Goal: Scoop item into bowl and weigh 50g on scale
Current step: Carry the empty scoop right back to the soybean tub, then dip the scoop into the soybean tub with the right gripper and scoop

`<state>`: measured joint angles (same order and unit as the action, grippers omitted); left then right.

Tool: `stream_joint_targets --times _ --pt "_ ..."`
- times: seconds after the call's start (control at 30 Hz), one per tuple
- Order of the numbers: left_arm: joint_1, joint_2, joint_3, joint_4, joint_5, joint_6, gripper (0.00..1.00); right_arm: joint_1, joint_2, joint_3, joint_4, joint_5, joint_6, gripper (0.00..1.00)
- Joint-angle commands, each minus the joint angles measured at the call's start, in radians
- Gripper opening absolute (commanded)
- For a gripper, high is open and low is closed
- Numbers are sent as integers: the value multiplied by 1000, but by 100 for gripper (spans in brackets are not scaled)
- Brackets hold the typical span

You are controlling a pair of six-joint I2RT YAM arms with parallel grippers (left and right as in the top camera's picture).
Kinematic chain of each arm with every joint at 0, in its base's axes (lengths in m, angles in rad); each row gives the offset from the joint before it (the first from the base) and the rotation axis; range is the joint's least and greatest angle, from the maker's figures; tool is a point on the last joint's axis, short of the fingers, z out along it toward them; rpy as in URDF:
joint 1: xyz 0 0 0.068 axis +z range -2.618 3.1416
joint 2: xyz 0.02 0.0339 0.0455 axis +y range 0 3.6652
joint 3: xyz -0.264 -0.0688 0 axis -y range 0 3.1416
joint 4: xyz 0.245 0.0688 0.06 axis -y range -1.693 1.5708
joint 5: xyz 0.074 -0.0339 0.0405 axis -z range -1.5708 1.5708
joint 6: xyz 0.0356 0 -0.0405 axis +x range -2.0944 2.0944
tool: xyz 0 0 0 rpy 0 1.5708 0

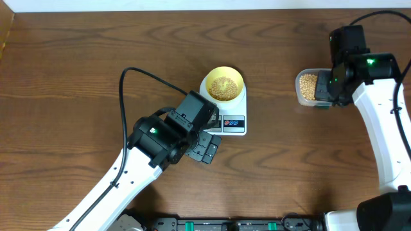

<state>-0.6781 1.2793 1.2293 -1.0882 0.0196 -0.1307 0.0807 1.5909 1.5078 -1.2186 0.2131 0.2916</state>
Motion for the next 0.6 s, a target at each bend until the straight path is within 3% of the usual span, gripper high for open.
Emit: stream_joint_targets --times 0.0,0.57 --pt "-2 -4 24 0 -13 5 94 -2 6 -37 5 -9 26 1" --pt "-2 -4 24 0 -12 5 94 -10 6 -179 163 -11 26 1"
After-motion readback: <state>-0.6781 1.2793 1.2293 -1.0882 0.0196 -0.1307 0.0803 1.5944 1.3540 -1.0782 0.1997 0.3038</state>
